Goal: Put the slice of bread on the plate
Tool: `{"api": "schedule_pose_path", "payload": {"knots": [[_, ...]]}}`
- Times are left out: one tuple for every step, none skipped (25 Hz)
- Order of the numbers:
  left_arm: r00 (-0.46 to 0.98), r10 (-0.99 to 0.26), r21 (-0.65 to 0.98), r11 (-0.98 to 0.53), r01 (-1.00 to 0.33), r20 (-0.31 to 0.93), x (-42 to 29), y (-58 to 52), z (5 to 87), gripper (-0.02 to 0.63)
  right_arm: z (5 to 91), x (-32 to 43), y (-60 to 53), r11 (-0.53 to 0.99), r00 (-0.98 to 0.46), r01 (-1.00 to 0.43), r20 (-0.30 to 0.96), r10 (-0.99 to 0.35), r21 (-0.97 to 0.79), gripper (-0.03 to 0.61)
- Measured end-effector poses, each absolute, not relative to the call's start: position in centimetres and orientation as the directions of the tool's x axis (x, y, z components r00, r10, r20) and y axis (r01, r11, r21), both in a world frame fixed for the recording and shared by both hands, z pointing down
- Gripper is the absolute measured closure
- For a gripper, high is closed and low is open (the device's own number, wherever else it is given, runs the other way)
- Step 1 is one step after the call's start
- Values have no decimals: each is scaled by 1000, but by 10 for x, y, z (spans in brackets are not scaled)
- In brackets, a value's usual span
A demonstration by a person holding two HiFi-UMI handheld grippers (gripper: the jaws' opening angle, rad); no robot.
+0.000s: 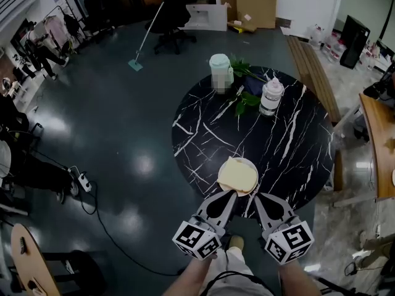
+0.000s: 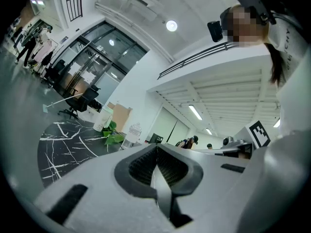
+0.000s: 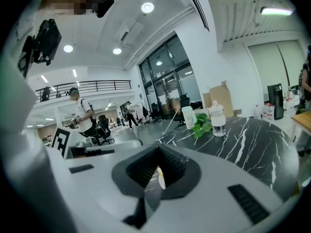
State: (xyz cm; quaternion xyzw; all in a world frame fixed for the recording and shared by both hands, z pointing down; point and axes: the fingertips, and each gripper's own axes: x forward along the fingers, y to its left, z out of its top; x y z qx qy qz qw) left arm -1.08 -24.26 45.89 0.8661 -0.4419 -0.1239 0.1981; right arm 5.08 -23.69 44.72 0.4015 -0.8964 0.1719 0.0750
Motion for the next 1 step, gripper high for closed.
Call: {"api": "schedule_pose_path", "payload": {"knots": [[579,-814,452,-531,-717,-39,-11,-244,459,606,447,51,-238,619,-667,-745,273,-694,-247,569]]}}
